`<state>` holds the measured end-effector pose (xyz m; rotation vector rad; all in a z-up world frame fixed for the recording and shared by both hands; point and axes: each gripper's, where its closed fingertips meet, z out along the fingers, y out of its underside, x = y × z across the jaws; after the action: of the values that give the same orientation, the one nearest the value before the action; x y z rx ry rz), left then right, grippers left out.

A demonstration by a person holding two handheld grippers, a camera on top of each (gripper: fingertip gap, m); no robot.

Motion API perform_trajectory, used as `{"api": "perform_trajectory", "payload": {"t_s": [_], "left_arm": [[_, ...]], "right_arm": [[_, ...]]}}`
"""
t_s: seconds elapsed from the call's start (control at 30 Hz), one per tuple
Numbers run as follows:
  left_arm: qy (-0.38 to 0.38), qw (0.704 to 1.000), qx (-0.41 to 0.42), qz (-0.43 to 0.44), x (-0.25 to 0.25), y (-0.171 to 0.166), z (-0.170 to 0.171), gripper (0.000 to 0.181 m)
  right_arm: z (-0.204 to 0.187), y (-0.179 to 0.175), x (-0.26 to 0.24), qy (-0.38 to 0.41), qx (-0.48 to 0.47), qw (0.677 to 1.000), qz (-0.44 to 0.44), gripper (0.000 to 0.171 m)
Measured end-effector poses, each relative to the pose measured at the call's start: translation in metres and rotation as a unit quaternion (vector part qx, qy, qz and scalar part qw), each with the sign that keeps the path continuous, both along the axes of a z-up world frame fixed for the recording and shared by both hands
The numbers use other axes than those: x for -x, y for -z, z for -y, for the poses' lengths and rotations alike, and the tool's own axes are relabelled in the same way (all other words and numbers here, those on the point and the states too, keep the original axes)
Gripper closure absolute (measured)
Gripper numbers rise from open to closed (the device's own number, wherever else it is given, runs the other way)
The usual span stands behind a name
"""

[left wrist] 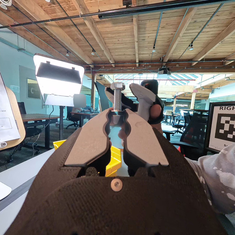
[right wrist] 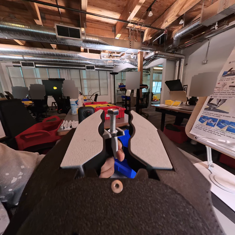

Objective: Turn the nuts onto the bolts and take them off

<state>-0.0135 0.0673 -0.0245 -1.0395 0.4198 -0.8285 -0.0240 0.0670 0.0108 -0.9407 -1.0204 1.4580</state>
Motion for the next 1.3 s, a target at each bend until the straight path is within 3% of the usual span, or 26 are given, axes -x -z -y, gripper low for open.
{"api": "perform_trajectory", "payload": {"t_s": [0.1, 0.2, 0.47, 0.63, 0.87, 1.07, 1.3], "left_arm": [[-0.002, 1.000, 0.003, -0.012, -0.003, 0.004, -0.003, 0.163], [-0.007, 1.000, 0.006, -0.022, -0.003, 0.009, -0.006, 0.163], [0.009, 0.999, 0.026, -0.037, -0.003, 0.018, -0.015, 0.163], [0.156, 0.987, 0.043, -0.026, -0.024, 0.019, 0.003, 0.163], [0.424, 0.903, 0.066, -0.022, -0.060, 0.032, 0.055, 0.163], [0.564, 0.819, 0.100, -0.027, -0.077, 0.058, 0.081, 0.162], [0.667, 0.734, 0.123, -0.039, -0.083, 0.082, 0.106, 0.162]], "right_arm": [[0.004, 0.005, 0.004, -0.007, -0.009, 1.000, 0.022, 0.136], [0.001, 0.009, 0.004, 0.002, -0.019, 0.999, 0.034, 0.154], [-0.010, 0.017, 0.001, -0.015, -0.040, 0.998, 0.049, 0.154], [0.004, 0.018, -0.015, -0.120, -0.062, 0.990, 0.029, 0.154], [0.048, 0.031, -0.052, -0.324, -0.096, 0.940, 0.035, 0.154], [0.070, 0.058, -0.070, -0.402, -0.133, 0.899, 0.111, 0.154], [0.091, 0.084, -0.082, -0.478, -0.152, 0.848, 0.170, 0.154]]}}
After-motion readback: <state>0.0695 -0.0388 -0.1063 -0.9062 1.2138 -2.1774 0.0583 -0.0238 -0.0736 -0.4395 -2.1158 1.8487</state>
